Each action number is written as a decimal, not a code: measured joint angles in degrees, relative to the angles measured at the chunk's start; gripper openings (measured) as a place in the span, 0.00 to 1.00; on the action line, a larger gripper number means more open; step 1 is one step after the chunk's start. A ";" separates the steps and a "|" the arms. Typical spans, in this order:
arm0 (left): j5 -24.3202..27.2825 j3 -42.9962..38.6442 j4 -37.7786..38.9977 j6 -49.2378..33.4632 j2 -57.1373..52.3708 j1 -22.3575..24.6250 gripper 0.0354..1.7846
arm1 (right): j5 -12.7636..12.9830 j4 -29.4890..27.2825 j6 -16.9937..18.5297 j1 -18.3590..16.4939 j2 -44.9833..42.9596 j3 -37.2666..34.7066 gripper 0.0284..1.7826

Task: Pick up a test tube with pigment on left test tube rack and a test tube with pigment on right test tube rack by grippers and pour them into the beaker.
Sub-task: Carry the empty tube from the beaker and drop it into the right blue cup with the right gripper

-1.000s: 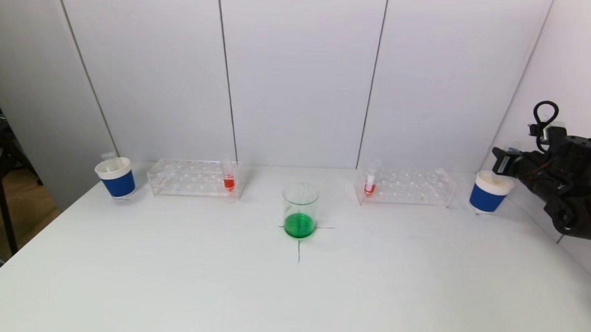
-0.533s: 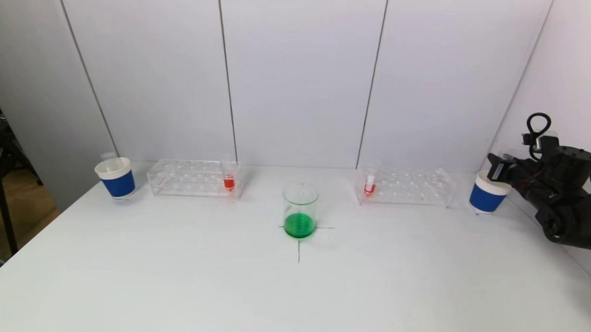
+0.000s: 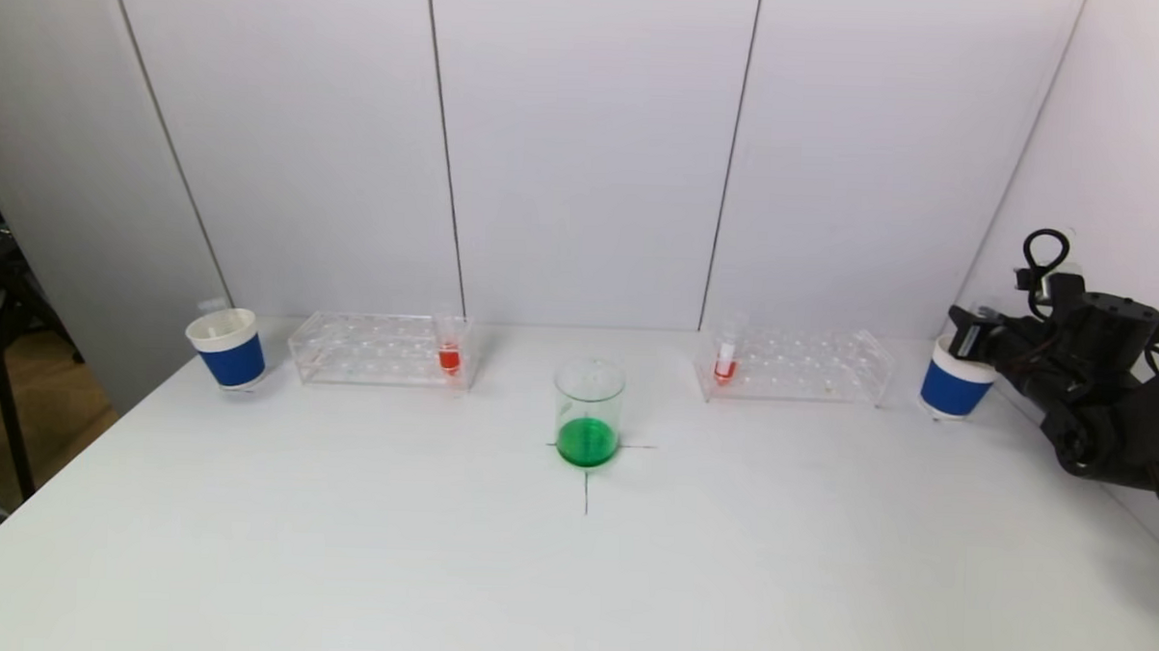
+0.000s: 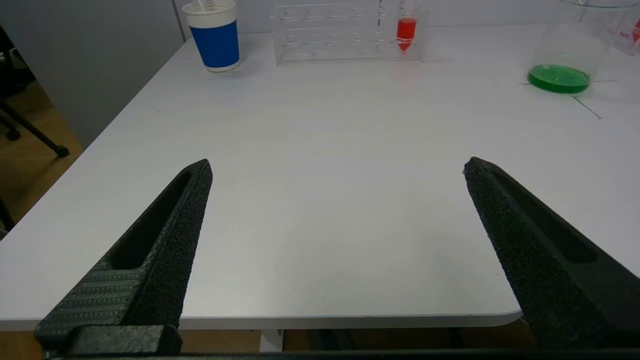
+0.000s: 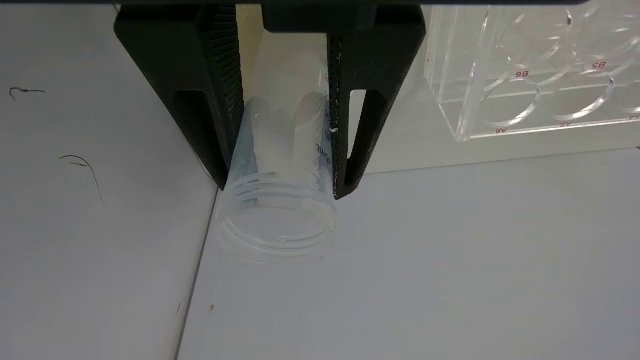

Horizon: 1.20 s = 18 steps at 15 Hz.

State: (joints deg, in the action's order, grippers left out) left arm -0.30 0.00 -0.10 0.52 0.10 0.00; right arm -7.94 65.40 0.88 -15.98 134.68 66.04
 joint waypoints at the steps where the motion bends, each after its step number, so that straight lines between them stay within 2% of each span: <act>1: 0.00 0.00 0.00 0.02 0.00 0.00 0.99 | 0.00 -0.09 -0.04 -0.09 0.05 0.15 0.29; 14: 0.01 0.00 0.00 -0.01 0.00 0.00 0.99 | -0.09 -0.07 -0.02 -1.11 -0.04 0.39 0.29; 16: 0.01 0.00 0.00 0.00 0.00 0.00 0.99 | -0.09 -0.05 -0.06 -1.21 -0.09 0.37 0.33; 18: 0.00 0.00 0.00 0.00 0.00 0.00 0.99 | -0.11 -0.05 -0.09 -1.21 -0.12 0.35 0.42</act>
State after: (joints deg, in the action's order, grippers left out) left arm -0.30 0.00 -0.10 0.52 0.10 0.00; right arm -8.05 65.35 0.79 -17.19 134.56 66.39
